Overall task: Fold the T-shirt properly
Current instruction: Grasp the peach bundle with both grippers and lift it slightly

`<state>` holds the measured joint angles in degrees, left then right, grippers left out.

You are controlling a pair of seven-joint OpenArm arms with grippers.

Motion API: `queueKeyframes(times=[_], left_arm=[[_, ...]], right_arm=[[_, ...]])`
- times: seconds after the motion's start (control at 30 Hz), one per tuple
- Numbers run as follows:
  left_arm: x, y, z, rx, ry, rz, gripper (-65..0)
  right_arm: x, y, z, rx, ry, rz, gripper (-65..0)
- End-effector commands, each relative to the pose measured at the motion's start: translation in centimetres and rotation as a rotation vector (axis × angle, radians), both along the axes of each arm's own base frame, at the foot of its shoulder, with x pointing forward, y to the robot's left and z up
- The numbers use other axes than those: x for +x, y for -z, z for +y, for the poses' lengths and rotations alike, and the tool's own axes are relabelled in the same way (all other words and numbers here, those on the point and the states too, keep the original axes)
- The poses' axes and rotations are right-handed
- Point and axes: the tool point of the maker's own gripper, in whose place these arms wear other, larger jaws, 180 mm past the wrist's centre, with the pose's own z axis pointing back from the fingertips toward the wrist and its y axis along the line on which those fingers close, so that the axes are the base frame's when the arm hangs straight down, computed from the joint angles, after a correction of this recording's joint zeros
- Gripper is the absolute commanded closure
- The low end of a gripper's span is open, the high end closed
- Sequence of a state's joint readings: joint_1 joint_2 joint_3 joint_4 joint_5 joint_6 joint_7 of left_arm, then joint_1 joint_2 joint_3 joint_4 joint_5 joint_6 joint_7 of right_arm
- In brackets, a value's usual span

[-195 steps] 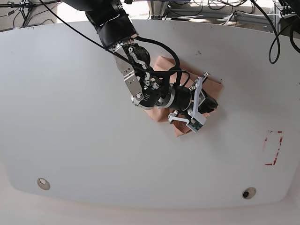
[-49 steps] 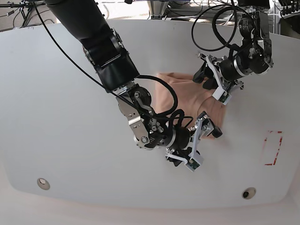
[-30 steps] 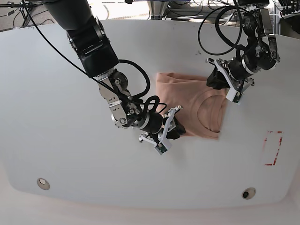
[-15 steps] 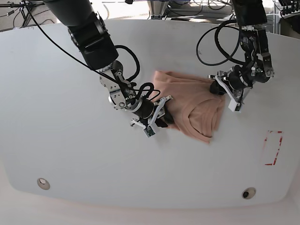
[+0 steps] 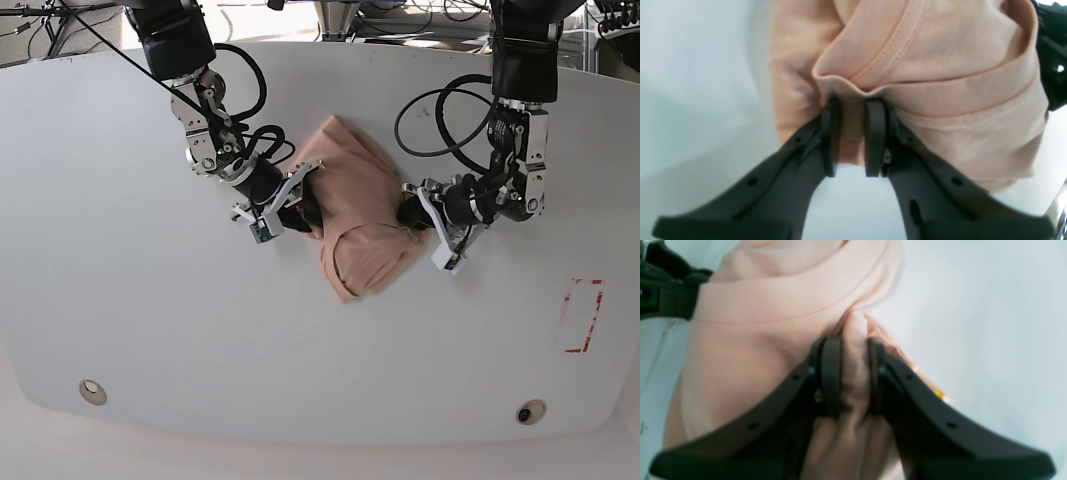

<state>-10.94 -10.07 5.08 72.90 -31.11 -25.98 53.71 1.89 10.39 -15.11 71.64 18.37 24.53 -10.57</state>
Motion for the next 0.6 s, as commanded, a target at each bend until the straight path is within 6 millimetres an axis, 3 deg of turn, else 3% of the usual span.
queueKeyframes(times=[0.0, 0.3, 0.57], left_arm=[[0.8, -0.3, -0.5, 0.051, 0.049, 0.002, -10.7], [4.2, -1.8, -3.9, 0.100, 0.185, -0.060, -10.7], [6.7, -4.8, -4.8, 0.100, 0.203, -0.137, -10.7]], right_arm=[[-1.9, 0.9, -2.0, -0.085, -0.003, 0.042, -12.0], [-4.6, -1.3, -5.0, -0.083, 0.089, 0.011, -11.6], [-5.8, -4.0, -4.4, -0.076, 0.074, -0.033, -11.6]])
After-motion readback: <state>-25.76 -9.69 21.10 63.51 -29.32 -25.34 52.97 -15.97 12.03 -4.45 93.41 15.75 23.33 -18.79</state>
